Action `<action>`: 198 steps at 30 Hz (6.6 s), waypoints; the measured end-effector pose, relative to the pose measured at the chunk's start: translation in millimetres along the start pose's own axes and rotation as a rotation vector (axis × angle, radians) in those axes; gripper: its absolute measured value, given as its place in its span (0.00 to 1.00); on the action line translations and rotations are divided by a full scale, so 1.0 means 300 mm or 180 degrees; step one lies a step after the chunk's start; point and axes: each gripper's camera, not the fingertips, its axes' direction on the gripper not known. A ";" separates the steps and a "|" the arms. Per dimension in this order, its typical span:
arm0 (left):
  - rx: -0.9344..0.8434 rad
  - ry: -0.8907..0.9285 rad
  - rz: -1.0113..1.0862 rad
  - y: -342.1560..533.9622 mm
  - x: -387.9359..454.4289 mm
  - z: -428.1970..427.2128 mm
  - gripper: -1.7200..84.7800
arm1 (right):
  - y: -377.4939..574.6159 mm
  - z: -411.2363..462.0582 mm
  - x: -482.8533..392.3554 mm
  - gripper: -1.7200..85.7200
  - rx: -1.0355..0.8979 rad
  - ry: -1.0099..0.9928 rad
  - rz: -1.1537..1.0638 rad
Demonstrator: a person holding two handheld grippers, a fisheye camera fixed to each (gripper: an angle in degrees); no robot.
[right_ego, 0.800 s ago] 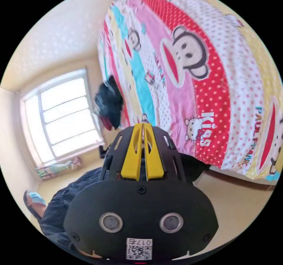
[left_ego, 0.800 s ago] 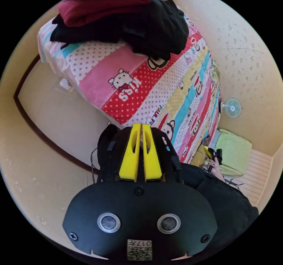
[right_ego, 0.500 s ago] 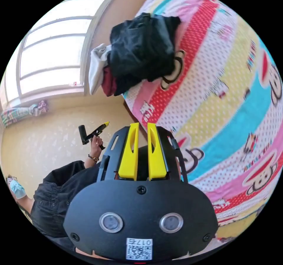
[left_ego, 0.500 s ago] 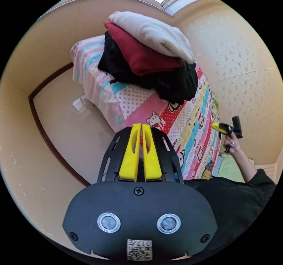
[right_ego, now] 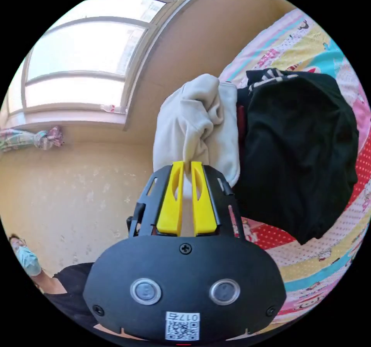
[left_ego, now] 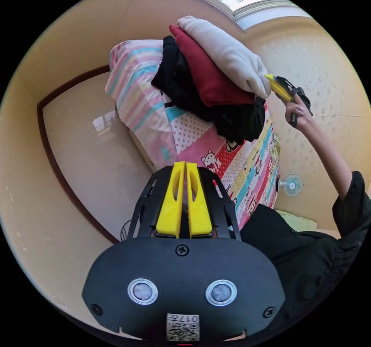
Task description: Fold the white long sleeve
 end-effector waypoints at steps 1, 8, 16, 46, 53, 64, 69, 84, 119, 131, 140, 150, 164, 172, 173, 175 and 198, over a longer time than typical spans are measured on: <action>0.0024 0.0005 0.0097 -0.040 0.026 0.004 0.01 | 0.024 -0.022 0.016 0.06 0.0128 -0.0446 0.0001; 0.0110 -0.0041 0.0853 -0.314 0.253 0.037 0.01 | 0.314 -0.473 -0.034 0.05 0.1546 -0.2998 -0.0589; 0.0129 0.0302 0.1663 -0.505 0.643 0.294 0.01 | 0.770 -1.295 -0.444 0.04 0.2475 -0.2605 -0.2296; -0.2642 0.0235 0.2874 -0.208 1.222 2.354 0.18 | 1.681 -0.729 0.615 0.03 0.0836 -0.1030 0.1788; -0.3004 -0.0477 0.3297 -0.070 1.357 3.027 0.19 | 1.853 -0.822 0.622 0.03 0.1315 -0.1330 0.1689; -0.3017 0.0955 0.2424 -0.389 1.010 2.960 0.07 | 2.112 -0.872 0.567 0.03 0.1572 -0.1369 0.1206; -0.2161 0.2618 0.2222 -0.574 0.910 2.588 0.07 | 2.173 -0.969 0.482 0.03 0.1809 -0.1131 0.0481; -0.1079 0.8023 0.3909 -0.639 1.033 1.647 0.06 | 2.249 -1.027 -0.053 0.06 0.2084 -0.0612 -0.1404; -0.3596 0.7504 0.4247 0.183 1.143 1.337 0.06 | 2.269 -0.508 -0.038 0.06 0.1432 -0.1826 -0.2578; -0.1040 0.4183 0.4083 -0.384 0.949 1.103 0.07 | 2.862 -1.160 -0.545 0.06 0.3742 0.0385 -0.2665; -0.0935 0.3913 0.3384 -0.241 0.768 1.303 0.07 | 3.074 -1.013 -0.647 0.06 0.3689 0.0863 -0.2695; -0.1032 0.3328 0.3335 -0.087 1.049 1.159 0.06 | 3.085 -1.147 -0.729 0.06 0.3571 0.1259 -0.2339; -0.1112 0.1222 0.1030 -0.783 1.023 2.125 0.09 | 1.954 -1.514 0.419 0.13 0.2420 0.0846 0.0975; -0.1712 -0.0182 0.0484 -0.282 0.461 2.166 0.21 | 2.046 -1.150 0.707 0.17 0.1486 0.1489 0.2128; -0.1797 -0.0173 0.0395 -0.246 0.427 2.171 0.22 | 2.087 -1.091 0.736 0.18 0.1306 0.1698 0.2402; -0.2112 -0.0039 0.0079 -0.130 0.336 2.195 0.23 | 2.146 -1.020 0.773 0.20 0.1179 0.1926 0.2814; -0.0772 0.0887 -0.0859 -0.252 -0.140 0.819 0.15 | 2.378 -1.487 0.640 0.16 0.1788 0.1573 0.3072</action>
